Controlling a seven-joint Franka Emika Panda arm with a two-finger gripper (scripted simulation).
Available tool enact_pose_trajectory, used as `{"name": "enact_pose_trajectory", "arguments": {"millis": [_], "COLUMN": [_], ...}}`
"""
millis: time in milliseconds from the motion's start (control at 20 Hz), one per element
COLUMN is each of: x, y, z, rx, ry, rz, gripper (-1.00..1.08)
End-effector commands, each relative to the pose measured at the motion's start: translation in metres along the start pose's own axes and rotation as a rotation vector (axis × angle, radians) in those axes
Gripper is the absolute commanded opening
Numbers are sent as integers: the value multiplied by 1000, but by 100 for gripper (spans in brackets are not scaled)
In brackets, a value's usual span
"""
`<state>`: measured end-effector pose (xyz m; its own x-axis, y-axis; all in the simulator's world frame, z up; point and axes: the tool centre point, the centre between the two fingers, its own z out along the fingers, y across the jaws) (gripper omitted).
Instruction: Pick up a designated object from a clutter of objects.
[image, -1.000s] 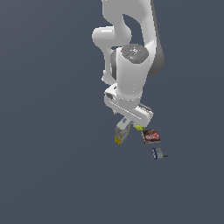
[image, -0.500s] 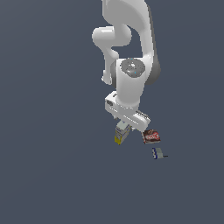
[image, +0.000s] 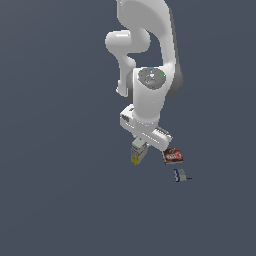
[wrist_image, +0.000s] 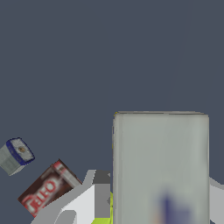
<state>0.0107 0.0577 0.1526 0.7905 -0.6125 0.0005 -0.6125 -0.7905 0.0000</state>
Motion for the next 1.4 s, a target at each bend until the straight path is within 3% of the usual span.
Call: {"name": "enact_pose_trajectory", "arguments": {"millis": [0, 600, 1350], "x": [0, 11, 57], "y": [0, 19, 93], "z": [1, -35, -173], "rx": [0, 1, 1], "ry": [0, -1, -2], "rz": [1, 1, 2], "gripper": [-100, -100, -100]}}
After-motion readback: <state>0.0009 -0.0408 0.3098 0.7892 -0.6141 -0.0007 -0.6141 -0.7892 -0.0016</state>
